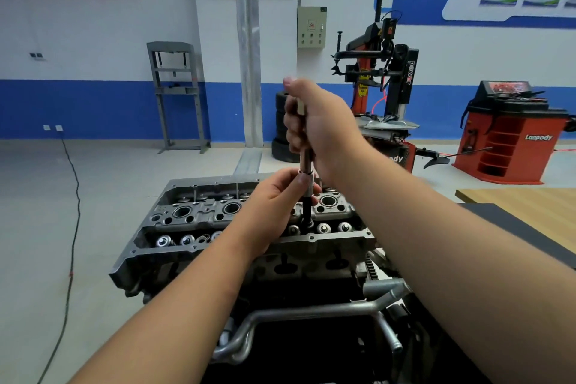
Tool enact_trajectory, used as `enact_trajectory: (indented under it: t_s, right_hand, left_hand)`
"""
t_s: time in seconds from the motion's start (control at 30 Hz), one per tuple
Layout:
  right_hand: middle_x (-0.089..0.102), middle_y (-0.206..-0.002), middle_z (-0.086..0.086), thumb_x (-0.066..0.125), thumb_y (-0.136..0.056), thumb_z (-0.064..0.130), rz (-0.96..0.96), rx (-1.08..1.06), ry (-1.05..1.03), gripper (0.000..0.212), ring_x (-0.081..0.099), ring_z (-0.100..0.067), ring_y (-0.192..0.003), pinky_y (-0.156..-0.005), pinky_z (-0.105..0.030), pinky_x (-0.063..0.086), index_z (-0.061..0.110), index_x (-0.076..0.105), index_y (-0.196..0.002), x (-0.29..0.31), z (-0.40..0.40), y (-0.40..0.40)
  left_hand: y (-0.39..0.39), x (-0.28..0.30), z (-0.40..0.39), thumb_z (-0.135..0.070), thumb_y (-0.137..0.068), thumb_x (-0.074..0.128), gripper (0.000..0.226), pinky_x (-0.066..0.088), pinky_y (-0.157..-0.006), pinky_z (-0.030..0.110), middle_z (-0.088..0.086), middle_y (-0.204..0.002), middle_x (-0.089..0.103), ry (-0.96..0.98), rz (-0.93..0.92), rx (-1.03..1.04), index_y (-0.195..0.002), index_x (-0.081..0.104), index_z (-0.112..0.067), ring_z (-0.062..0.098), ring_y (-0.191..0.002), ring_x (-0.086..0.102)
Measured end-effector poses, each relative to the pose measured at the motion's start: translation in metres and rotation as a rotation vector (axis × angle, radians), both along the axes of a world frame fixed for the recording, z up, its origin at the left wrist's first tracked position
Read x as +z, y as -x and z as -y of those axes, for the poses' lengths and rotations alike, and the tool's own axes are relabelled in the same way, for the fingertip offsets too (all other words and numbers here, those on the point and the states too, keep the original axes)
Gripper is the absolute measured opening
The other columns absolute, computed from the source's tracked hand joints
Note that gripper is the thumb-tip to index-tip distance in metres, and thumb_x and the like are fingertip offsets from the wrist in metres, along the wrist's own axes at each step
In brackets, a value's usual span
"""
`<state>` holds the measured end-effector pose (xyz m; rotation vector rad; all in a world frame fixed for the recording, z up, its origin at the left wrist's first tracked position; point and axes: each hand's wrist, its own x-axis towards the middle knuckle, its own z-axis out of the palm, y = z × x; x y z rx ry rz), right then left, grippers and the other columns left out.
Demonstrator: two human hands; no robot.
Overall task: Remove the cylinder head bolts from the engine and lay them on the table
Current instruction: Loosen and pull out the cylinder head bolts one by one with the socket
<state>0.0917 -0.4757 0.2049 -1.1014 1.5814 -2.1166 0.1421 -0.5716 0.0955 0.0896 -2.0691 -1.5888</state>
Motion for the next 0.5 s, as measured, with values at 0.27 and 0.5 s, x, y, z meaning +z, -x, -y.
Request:
enact_trajectory:
  t_s: [0.27, 0.5]
  right_hand:
    - [0.03, -0.047, 0.006, 0.047, -0.096, 0.028, 0.034, 0.116, 0.133, 0.037, 0.023, -0.013, -0.043, -0.046, -0.027, 0.021, 0.02, 0.046, -0.06, -0.002, -0.001, 0.004]
    - [0.043, -0.052, 0.007, 0.054, -0.097, 0.028, -0.058, -0.096, 0.061, 0.028, 0.037, -0.012, -0.046, -0.048, -0.026, 0.033, 0.017, 0.051, -0.071, -0.006, -0.002, -0.001]
  left_hand:
    - [0.0, -0.003, 0.002, -0.06, -0.096, 0.056, 0.032, 0.046, -0.07, 0.025, -0.011, -0.101, 0.077, -0.024, -0.027, -0.009, -0.113, 0.07, -0.037, 0.005, -0.087, 0.072]
    - [0.0, -0.002, -0.002, -0.04, -0.108, 0.052, 0.018, 0.048, -0.068, 0.024, -0.017, -0.097, 0.076, 0.04, -0.011, -0.017, -0.112, 0.069, -0.034, -0.001, -0.081, 0.07]
